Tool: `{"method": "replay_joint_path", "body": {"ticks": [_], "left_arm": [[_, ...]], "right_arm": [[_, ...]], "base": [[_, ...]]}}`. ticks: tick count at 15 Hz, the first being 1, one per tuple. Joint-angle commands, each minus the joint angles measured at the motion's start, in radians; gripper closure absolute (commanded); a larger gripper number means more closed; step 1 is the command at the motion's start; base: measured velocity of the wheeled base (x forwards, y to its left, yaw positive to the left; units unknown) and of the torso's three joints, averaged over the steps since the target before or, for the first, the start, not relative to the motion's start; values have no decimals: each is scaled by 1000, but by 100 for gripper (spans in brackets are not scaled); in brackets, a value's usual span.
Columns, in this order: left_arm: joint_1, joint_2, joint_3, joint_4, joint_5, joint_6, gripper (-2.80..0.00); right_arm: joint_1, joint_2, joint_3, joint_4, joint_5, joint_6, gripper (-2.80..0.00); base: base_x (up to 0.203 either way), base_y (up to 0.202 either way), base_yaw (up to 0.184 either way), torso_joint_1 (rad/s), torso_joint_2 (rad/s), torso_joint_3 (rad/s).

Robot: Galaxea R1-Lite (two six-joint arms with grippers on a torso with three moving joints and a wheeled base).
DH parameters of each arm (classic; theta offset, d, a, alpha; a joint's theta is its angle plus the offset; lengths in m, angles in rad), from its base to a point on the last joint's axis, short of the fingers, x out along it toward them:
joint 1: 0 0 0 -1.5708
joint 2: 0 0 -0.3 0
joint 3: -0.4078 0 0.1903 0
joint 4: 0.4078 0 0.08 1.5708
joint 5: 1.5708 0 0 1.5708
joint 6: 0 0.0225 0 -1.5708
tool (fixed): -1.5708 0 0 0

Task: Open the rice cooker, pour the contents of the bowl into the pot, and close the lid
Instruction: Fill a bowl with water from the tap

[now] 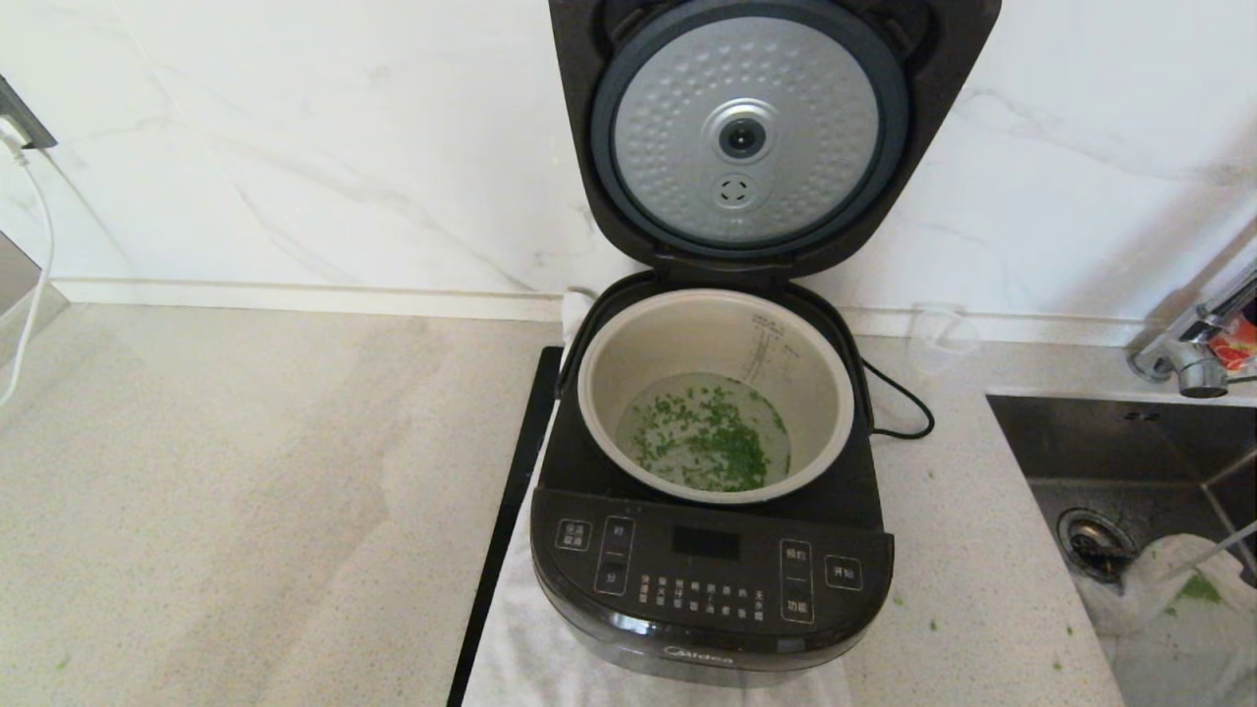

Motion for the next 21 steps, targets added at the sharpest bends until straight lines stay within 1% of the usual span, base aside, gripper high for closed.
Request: {"method": "replay_joint_path", "body": {"ticks": [1,3,5,7,11,12,14,16,21], "left_arm": [[0,0,0,0,0,0,0],[0,0,0,0,0,0,0],[0,0,0,0,0,0,0],[0,-1,0,0,0,0,0],[0,0,0,0,0,0,0],[0,-1,0,0,0,0,0],[0,0,0,0,0,0,0],[0,-1,0,0,0,0,0],[0,0,0,0,0,0,0]], "right_arm": [[-43,153,-101,19,23,5,0],[-56,203,-165,29,66,10,0],[-58,224,-196,33,115,12,0],[-44,241,-218,33,137,21,0],[20,298,-322,32,138,95,0],[40,304,-330,27,138,112,0],[74,297,-331,25,138,118,0],[88,288,-331,25,138,140,0],[86,276,-331,30,137,142,0]], "base": [[0,0,0,0,0,0],[0,0,0,0,0,0],[0,0,0,0,0,0],[0,0,0,0,0,0],[0,0,0,0,0,0],[0,0,0,0,0,0],[0,0,0,0,0,0],[0,0,0,0,0,0],[0,0,0,0,0,0]]}}
